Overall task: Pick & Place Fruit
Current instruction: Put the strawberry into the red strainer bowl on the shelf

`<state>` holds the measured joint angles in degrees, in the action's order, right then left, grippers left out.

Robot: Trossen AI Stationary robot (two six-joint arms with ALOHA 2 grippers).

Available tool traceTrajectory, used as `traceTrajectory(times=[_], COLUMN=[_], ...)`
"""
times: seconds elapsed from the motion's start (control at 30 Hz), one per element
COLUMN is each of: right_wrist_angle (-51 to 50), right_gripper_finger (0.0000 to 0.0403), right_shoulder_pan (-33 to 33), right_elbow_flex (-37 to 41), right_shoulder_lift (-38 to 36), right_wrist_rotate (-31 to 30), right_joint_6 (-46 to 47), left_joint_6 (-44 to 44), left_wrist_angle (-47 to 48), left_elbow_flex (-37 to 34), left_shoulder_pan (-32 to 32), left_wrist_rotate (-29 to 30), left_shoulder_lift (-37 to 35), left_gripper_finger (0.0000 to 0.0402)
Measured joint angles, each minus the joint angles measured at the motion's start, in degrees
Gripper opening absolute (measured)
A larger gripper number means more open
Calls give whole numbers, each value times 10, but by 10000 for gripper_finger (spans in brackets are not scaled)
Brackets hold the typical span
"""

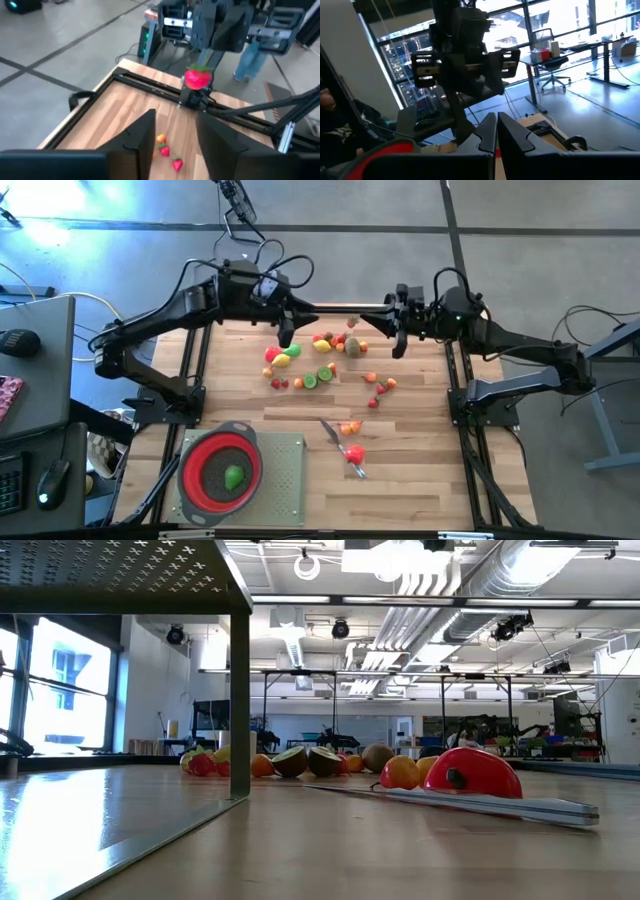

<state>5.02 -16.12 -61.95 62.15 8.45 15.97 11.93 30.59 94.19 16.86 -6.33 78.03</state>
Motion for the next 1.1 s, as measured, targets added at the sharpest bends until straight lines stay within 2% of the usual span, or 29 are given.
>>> traceTrajectory(times=[0.17, 0.3, 0.4, 0.7, 1.1], right_wrist_angle=[8, 18, 24, 26, 20], right_gripper_finger=[3, 3, 3, 3, 3], right_shoulder_pan=[0, 0, 0, 15, 16], right_elbow_flex=[0, 0, 0, 0, 0], right_shoulder_lift=[0, 0, 0, 0, 0], right_wrist_rotate=[32, 64, 84, 85, 85], right_joint_6=[1, 2, 2, -8, -8], left_joint_6=[-39, -75, -70, -57, -30], left_wrist_angle=[-25, -47, -69, -130, -210], left_elbow_flex=[0, 0, 1, -1, 0], left_shoulder_pan=[0, 0, -6, -24, -31], left_wrist_rotate=[-40, -115, -125, -130, -169], left_shoulder_lift=[7, 15, 33, 97, 116], left_gripper_finger=[200, 222, 227, 227, 227])
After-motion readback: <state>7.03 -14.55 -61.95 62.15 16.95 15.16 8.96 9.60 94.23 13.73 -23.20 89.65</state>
